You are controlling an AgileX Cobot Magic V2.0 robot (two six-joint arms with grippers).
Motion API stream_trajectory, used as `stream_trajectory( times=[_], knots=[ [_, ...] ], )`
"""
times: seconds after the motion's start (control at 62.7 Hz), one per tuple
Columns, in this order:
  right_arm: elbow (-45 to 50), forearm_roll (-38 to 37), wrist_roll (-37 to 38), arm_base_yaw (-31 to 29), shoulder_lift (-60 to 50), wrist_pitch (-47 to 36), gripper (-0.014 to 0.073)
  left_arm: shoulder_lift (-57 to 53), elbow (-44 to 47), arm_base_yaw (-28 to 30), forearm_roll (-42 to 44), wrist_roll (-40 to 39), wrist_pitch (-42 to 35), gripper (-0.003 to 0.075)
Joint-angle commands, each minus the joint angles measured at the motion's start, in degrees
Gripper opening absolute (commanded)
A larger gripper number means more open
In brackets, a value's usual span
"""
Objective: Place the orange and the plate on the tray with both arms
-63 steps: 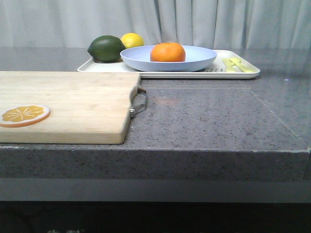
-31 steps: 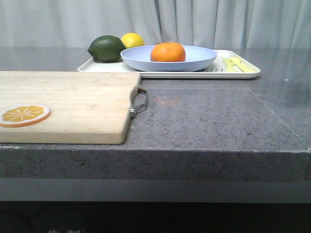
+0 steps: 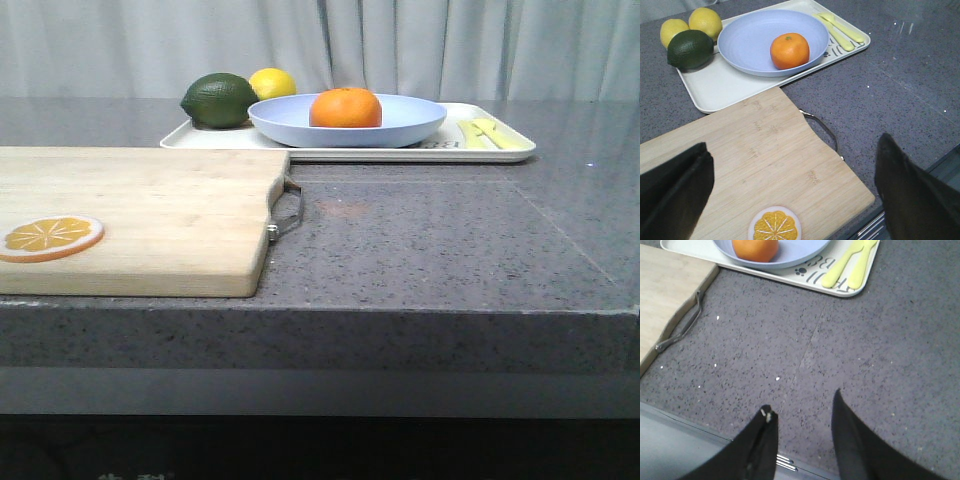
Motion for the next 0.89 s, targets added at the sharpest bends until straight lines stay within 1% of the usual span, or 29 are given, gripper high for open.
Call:
stream_trajectory(
  times=[0.0, 0.191, 0.255, 0.303, 0.351, 0.431, 0.526, 0.59, 0.733, 0.877],
  knots=[
    [1.8, 0.4, -0.7, 0.0, -3.6, -4.3, 0.0298, -0.4, -1.5, 0.1, -0.7, -0.5, -4.2, 0.063],
    [4.0, 0.4, -0.7, 0.0, -5.7, -3.7, 0.0298, -0.4, -1.5, 0.1, -0.7, -0.5, -4.2, 0.0629],
    [4.0, 0.4, -0.7, 0.0, -5.6, -3.7, 0.0293, -0.4, -1.5, 0.1, -0.7, -0.5, -4.2, 0.0611],
    [4.0, 0.4, -0.7, 0.0, -5.6, -3.8, 0.0261, -0.4, -1.5, 0.1, -0.7, -0.5, -4.2, 0.0569],
    [4.0, 0.4, -0.7, 0.0, -5.6, -3.8, 0.0211, -0.4, -1.5, 0.1, -0.7, -0.5, -4.2, 0.0517],
    [4.0, 0.4, -0.7, 0.0, -5.6, -3.8, 0.0102, -0.4, -1.5, 0.1, -0.7, -0.5, -4.2, 0.0412],
    [4.0, 0.4, -0.7, 0.0, -5.6, -3.8, -0.0014, -0.4, -1.5, 0.1, -0.7, -0.5, -4.2, 0.0255],
    [4.0, 0.4, -0.7, 0.0, -5.6, -3.8, -0.007, -0.4, -1.5, 0.1, -0.7, -0.5, -4.2, 0.0162],
    [4.0, 0.4, -0.7, 0.0, -5.6, -3.8, -0.0068, -0.4, -1.5, 0.1, -0.7, -0.5, -4.2, -0.0018],
    [4.0, 0.4, -0.7, 0.0, -5.6, -3.8, -0.0068, -0.4, -1.5, 0.1, -0.7, -0.5, -4.2, -0.0018]
  ],
)
